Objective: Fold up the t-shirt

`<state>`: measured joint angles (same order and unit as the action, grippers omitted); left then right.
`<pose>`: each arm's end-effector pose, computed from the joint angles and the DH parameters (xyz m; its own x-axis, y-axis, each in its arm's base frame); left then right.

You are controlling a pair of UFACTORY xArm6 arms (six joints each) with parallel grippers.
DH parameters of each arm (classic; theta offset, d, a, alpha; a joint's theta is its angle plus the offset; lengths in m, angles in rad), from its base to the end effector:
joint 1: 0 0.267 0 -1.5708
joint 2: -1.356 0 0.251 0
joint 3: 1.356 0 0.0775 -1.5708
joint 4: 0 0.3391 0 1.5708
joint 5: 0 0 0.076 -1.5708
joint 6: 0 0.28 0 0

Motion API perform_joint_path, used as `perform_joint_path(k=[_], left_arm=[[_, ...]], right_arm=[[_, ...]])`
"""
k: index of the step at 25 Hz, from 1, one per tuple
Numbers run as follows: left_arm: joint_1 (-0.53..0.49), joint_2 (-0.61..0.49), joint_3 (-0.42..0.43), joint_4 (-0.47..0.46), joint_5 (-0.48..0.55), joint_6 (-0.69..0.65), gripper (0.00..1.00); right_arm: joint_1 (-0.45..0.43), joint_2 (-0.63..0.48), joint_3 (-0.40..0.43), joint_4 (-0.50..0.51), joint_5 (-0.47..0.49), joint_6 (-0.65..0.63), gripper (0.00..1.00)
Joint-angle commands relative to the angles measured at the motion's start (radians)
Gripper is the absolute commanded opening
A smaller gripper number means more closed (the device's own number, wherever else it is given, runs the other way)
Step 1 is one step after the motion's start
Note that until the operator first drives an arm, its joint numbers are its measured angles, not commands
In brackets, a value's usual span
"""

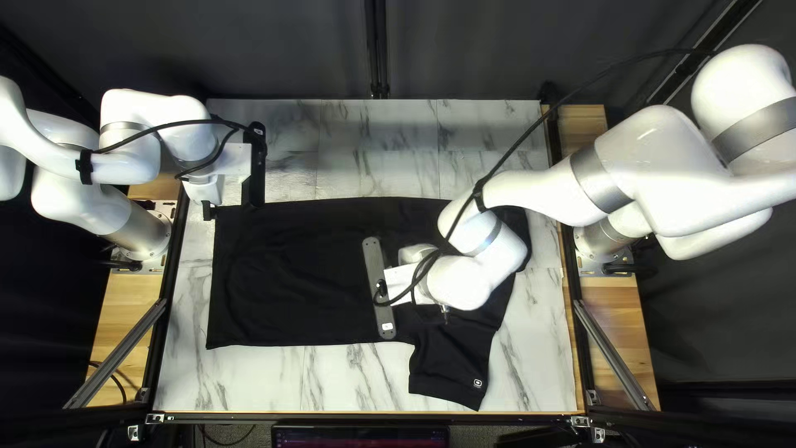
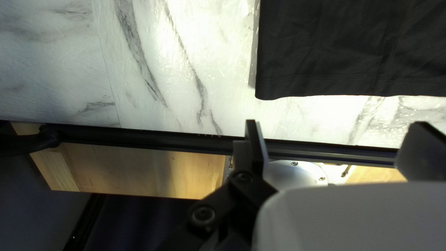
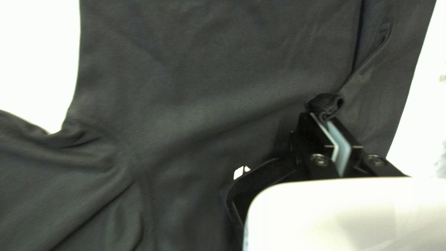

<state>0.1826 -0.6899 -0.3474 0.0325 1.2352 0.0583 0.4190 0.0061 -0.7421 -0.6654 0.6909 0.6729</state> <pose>0.2308 0.0505 0.0951 0.9740 0.1098 -0.1981 0.1087 -0.9939 -0.0165 0.4390 0.1145 0.0535 0.9352 0.2871 0.2073 0.1984 -0.9097 0.3648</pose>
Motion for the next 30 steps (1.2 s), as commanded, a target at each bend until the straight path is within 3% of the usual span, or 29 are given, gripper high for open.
perform_joint_path(k=[1,7,18,26,27,28,30], left_arm=[[0.000,0.000,0.000,0.000,0.000,0.000,1.00],[0.000,0.000,0.000,0.000,0.000,0.000,1.00],[0.000,0.000,0.000,0.000,0.000,0.000,1.00],[0.000,0.000,0.000,0.000,0.000,0.000,1.00],[0.000,0.000,0.000,0.000,0.000,0.000,1.00],[0.000,0.000,0.000,0.000,0.000,0.000,1.00],[0.000,0.000,0.000,0.000,0.000,0.000,1.00]], right_arm=[[0.013,-0.022,0.006,0.044,0.031,-0.018,0.00],[0.010,-0.062,0.039,0.085,0.038,-0.039,0.00],[-0.092,0.040,0.026,0.135,-0.102,-0.186,0.00],[-0.102,0.036,0.035,0.163,-0.112,-0.224,0.02],[-0.107,0.028,0.046,0.167,-0.119,-0.229,0.09],[-0.113,0.024,0.054,0.171,-0.124,-0.237,0.67],[-0.139,0.005,0.078,0.188,-0.137,-0.270,1.00]])
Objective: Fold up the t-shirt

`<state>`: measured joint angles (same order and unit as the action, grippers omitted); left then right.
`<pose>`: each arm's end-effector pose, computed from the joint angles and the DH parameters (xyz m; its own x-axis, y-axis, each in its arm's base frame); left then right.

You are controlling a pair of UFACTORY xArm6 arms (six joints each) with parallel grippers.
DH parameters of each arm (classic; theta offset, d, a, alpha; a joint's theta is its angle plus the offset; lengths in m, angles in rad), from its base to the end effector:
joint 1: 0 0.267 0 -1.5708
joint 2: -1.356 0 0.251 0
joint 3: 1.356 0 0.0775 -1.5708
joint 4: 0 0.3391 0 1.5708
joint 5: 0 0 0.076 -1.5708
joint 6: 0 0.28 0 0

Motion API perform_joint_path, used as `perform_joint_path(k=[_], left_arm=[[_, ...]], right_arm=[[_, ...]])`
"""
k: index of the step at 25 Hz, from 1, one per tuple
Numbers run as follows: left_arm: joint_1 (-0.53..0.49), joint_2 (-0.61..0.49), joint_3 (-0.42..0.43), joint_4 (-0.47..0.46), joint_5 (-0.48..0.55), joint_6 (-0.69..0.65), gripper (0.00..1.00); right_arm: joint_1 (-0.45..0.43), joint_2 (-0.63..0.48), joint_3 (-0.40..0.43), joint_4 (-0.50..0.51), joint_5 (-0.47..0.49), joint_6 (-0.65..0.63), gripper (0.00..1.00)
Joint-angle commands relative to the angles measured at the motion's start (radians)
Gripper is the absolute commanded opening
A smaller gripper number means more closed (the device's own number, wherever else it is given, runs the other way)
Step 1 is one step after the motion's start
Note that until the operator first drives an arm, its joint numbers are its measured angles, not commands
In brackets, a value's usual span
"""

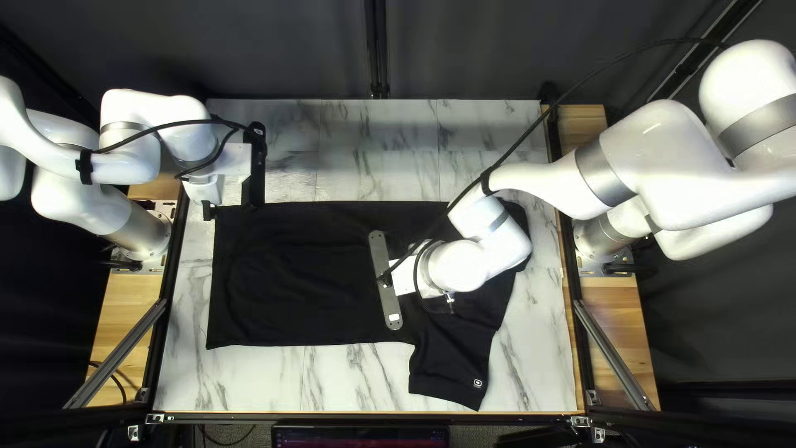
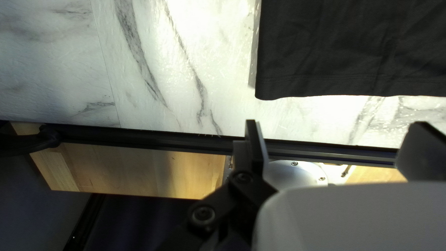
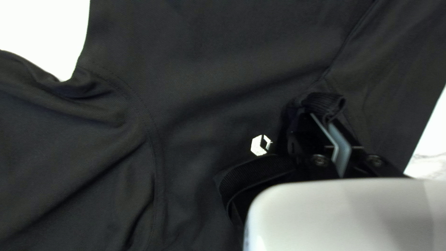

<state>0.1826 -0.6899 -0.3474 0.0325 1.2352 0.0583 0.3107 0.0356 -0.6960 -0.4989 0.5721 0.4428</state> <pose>0.2308 0.0505 0.0951 0.9740 0.1098 -0.1981 0.1087 -0.9939 -0.0165 0.4320 0.0946 0.0243 0.9454 0.2901 0.1486 0.2470 -0.9350 0.2544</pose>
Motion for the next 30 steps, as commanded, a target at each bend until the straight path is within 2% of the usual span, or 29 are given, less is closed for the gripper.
perform_joint_path(k=[1,3,6,13,21,26,30], left_arm=[[0.000,0.000,0.000,0.000,0.000,0.000,1.00],[0.000,0.000,0.000,0.000,0.000,0.000,1.00],[0.000,0.000,0.000,0.000,0.000,0.000,1.00],[0.000,0.000,0.000,0.000,0.000,0.000,1.00],[0.000,0.000,0.000,0.000,0.000,0.000,1.00],[0.000,0.000,0.000,0.000,0.000,0.000,1.00],[0.000,0.000,0.000,0.000,0.000,0.000,1.00]], right_arm=[[-0.048,-0.036,0.047,0.030,-0.025,-0.061,1.00],[-0.092,-0.071,0.086,0.068,-0.037,-0.126,1.00],[-0.077,-0.081,0.091,0.085,-0.030,-0.123,1.00],[0.089,-0.027,0.043,0.080,0.002,0.077,1.00],[0.124,0.026,-0.002,0.092,0.000,0.201,1.00],[0.121,-0.023,0.053,0.040,0.056,0.343,1.00],[0.144,-0.067,0.047,0.039,0.180,0.405,1.00]])
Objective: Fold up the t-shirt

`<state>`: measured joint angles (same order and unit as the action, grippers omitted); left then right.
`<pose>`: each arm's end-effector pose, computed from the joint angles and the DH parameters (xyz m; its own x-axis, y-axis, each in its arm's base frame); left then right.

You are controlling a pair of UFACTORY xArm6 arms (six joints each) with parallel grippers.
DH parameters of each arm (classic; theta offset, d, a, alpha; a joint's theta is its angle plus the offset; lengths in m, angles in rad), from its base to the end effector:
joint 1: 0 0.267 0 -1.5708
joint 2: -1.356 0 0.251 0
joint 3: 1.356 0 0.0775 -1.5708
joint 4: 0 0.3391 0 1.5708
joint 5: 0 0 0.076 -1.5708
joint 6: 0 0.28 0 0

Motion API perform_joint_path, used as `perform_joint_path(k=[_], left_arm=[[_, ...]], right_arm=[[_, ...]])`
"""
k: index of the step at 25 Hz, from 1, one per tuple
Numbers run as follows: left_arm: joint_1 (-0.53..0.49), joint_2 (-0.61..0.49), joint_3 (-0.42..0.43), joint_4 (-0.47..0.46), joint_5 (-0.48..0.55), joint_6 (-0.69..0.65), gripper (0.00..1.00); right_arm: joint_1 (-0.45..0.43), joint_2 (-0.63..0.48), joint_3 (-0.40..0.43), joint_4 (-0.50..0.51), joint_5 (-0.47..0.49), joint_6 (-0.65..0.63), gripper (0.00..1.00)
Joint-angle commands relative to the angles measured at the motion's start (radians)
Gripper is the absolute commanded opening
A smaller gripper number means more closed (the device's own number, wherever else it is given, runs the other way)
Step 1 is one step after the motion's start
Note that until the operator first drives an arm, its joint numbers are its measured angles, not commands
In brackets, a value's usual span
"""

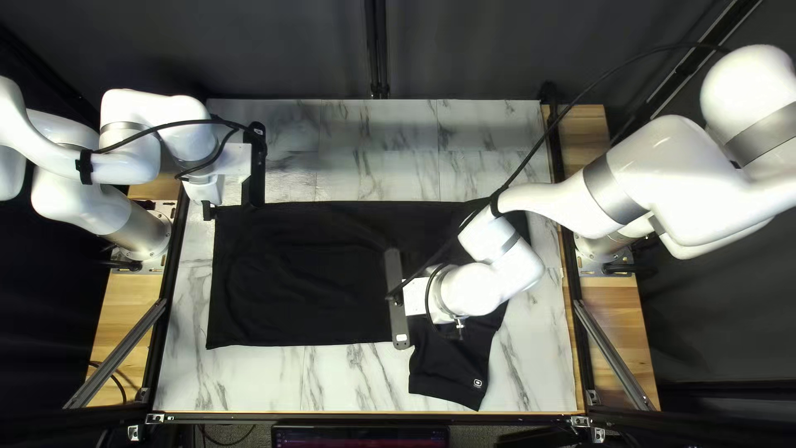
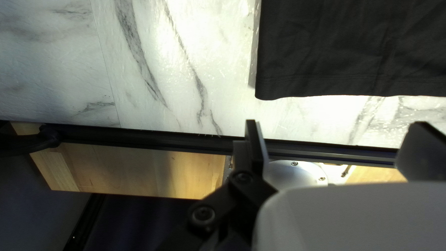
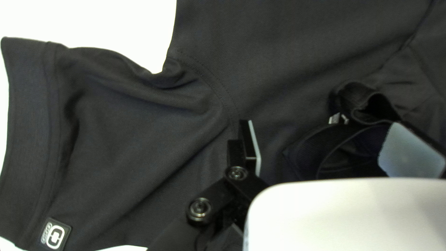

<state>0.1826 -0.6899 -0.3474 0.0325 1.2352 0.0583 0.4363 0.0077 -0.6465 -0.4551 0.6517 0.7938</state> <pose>0.2308 0.0505 0.0951 0.9740 0.1098 -0.1981 0.1087 -0.9939 -0.0165 0.3839 0.1259 0.0115 0.9893 0.0250 0.1440 -0.0085 -0.9738 0.2274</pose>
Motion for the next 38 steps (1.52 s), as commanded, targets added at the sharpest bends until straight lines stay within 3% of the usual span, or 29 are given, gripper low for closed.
perform_joint_path(k=[1,8,17,27,34,38], left_arm=[[0.000,0.000,0.000,0.000,0.000,0.000,1.00],[0.000,0.000,0.000,0.000,0.000,0.000,1.00],[0.000,0.000,0.000,0.000,0.000,0.000,1.00],[0.000,0.000,0.000,0.000,0.000,0.000,1.00],[0.000,0.000,0.000,0.000,0.000,0.000,1.00],[0.000,0.000,0.000,0.000,0.000,0.000,1.00]], right_arm=[[0.022,-0.041,-0.007,-0.004,0.118,0.060,1.00],[0.075,0.049,-0.102,0.001,0.160,0.092,1.00],[0.046,0.047,-0.026,-0.062,-0.033,0.077,1.00],[0.015,0.088,0.008,-0.047,-0.143,0.060,1.00],[0.072,0.070,0.015,0.034,-0.126,0.058,1.00],[0.102,0.029,0.007,0.077,-0.051,0.057,1.00]])
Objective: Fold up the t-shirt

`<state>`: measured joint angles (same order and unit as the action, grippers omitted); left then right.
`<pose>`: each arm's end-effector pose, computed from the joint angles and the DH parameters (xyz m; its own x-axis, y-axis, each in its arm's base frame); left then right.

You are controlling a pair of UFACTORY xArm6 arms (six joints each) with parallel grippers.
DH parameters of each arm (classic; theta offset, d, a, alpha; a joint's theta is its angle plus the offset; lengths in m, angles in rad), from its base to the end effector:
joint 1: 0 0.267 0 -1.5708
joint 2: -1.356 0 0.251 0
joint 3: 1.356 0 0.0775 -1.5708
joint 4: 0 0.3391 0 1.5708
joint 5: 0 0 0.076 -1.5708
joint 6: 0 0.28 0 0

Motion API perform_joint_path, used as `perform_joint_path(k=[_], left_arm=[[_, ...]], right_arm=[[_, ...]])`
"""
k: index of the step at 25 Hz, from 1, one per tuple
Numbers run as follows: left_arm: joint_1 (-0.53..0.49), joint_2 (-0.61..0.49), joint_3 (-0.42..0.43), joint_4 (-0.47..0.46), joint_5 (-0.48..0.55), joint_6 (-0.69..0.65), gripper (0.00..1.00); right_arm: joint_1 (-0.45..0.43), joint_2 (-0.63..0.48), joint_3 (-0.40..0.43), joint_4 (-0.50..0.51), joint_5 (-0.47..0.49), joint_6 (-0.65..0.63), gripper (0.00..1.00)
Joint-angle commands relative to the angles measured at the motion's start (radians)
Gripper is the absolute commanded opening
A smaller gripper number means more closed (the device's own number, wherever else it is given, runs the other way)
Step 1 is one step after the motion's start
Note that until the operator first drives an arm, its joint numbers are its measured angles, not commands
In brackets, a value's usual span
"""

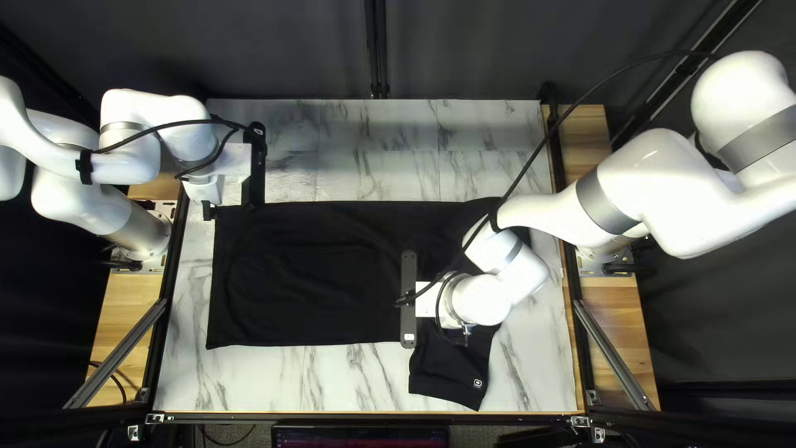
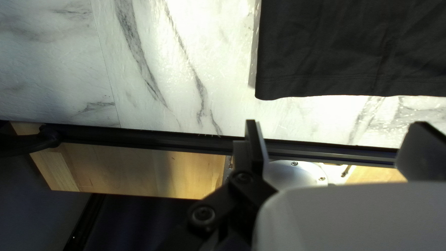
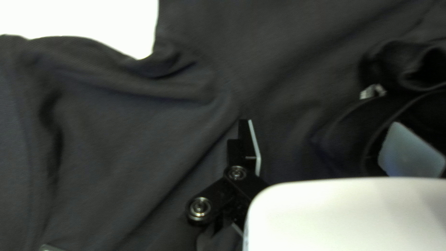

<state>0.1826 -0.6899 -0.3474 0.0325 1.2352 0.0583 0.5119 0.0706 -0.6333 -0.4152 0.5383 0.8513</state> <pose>0.2308 0.0505 0.0951 0.9740 0.1098 -0.1981 0.1087 -0.9939 -0.0165 0.3690 0.1711 -0.0121 0.9880 0.0275 0.1523 0.0039 -0.9883 0.1527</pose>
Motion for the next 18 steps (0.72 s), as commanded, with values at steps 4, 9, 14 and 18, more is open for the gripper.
perform_joint_path(k=[4,9,14,18], left_arm=[[0.000,0.000,0.000,0.000,0.000,0.000,1.00],[0.000,0.000,0.000,0.000,0.000,0.000,1.00],[0.000,0.000,0.000,0.000,0.000,0.000,1.00],[0.000,0.000,0.000,0.000,0.000,0.000,1.00]], right_arm=[[0.062,-0.066,-0.007,0.075,0.131,0.019,1.00],[0.090,-0.091,-0.013,0.099,0.189,0.048,1.00],[0.056,-0.059,-0.047,0.057,0.204,0.066,1.00],[0.005,-0.026,-0.048,0.015,0.206,0.122,1.00]])
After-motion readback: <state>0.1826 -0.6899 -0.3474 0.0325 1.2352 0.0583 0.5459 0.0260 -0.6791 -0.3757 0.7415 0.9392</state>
